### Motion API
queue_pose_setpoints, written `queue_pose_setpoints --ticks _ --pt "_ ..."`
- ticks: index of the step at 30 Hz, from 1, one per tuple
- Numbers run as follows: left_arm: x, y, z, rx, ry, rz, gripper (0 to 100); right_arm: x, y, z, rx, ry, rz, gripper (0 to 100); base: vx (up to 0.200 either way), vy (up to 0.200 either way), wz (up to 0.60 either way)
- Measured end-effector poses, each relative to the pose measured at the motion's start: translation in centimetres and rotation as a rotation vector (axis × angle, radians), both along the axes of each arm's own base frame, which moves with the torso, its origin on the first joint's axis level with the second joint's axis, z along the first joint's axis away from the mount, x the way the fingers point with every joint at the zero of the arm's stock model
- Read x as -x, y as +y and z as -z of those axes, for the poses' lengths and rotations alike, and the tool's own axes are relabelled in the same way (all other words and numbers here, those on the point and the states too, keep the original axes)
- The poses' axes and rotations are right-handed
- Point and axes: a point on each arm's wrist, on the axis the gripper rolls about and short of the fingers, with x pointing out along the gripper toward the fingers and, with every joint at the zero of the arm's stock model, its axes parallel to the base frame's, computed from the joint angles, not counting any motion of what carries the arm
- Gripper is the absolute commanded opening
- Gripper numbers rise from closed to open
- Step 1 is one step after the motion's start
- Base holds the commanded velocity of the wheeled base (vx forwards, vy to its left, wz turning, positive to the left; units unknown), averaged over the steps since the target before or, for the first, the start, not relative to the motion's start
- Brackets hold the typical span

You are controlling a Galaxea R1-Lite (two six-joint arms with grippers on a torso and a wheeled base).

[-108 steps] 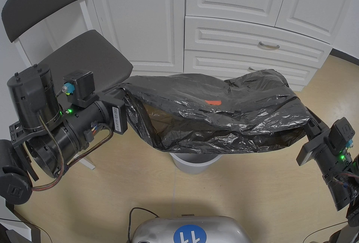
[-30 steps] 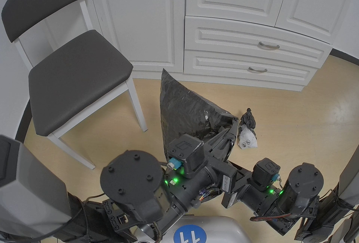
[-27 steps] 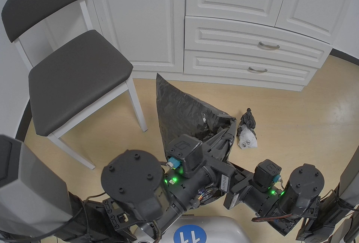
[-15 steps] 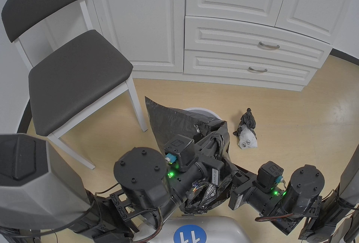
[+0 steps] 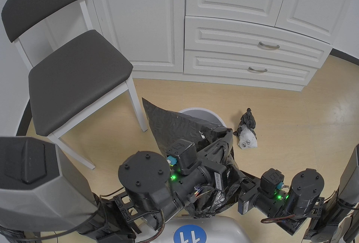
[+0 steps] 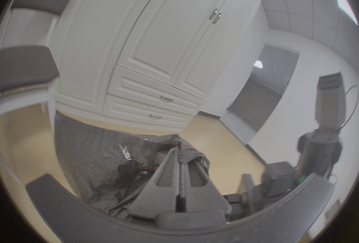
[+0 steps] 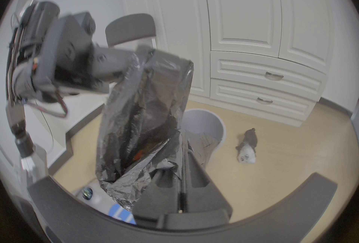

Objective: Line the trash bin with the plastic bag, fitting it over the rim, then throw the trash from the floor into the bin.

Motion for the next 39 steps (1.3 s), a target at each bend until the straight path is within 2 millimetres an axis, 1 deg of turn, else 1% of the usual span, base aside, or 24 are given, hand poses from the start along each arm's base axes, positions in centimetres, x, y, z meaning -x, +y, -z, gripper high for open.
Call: queue_pose_setpoints --ticks 3,9,18,22,26,30,35,39 --pt "0.2 -0.2 0.1 0.046 0.024 0.061 0 -0.2 -1.0 0.3 0.070 -0.007 0.020 0 0.000 0.000 0.00" --pt "-0.1 -1.0 1.0 0.071 0.044 0.084 0 -0.6 -3.0 0.7 0.189 -0.018 0.072 0 0.000 0.000 0.00" --pt "-1.9 -2.7 1.5 0.174 0.098 0.076 0 -1.6 -5.6 0.8 0.295 -0.021 0.171 0 0.000 0.000 0.00" --pt "-2.8 -3.2 1.6 0.200 0.099 0.060 0 -2.3 -6.4 0.8 0.311 -0.023 0.216 0 0.000 0.000 0.00" --pt "-4.5 -3.6 0.7 0.284 0.086 -0.001 0 -3.3 -7.0 0.3 0.291 -0.043 0.270 0 0.000 0.000 0.00" --pt "-6.4 -3.3 -0.3 0.361 0.075 -0.062 0 -4.4 -7.6 -0.8 0.256 -0.085 0.324 0 0.000 0.000 0.00" --pt "-7.8 -3.0 -1.1 0.402 0.048 -0.095 0 -4.9 -8.5 -1.7 0.238 -0.123 0.375 0 0.000 0.000 0.00" --pt "-8.9 -2.5 -1.5 0.420 0.029 -0.120 0 -5.4 -8.7 -2.5 0.213 -0.154 0.396 0 0.000 0.000 0.00"
